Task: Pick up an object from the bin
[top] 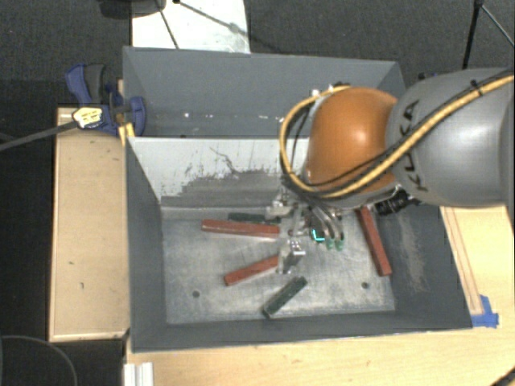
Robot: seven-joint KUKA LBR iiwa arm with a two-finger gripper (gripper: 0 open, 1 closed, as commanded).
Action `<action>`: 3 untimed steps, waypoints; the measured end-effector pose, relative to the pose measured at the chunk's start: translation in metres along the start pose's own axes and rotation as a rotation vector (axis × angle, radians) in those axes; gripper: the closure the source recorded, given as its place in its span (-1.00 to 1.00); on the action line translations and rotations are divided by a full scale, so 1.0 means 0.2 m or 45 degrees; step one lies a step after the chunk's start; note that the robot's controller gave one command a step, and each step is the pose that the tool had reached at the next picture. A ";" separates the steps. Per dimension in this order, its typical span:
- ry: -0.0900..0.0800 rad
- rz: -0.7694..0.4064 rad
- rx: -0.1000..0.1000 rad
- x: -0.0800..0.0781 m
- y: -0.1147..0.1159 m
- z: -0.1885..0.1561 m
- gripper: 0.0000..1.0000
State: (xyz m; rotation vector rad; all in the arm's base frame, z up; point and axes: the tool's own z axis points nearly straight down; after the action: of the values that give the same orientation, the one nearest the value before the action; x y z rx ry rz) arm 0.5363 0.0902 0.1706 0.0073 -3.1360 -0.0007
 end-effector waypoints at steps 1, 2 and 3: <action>-0.010 0.003 -0.001 -0.01 0.00 -0.02 -1.00; -0.014 -0.133 -0.001 -0.03 -0.04 0.48 1.00; -0.014 -0.131 -0.001 -0.02 -0.04 0.48 1.00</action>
Offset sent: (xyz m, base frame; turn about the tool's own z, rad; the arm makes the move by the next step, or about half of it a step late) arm 0.0019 -0.0079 -0.1006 -0.1076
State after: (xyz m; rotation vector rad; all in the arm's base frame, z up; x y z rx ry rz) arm 0.5408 0.0831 0.0746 0.1693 -3.1421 -0.0029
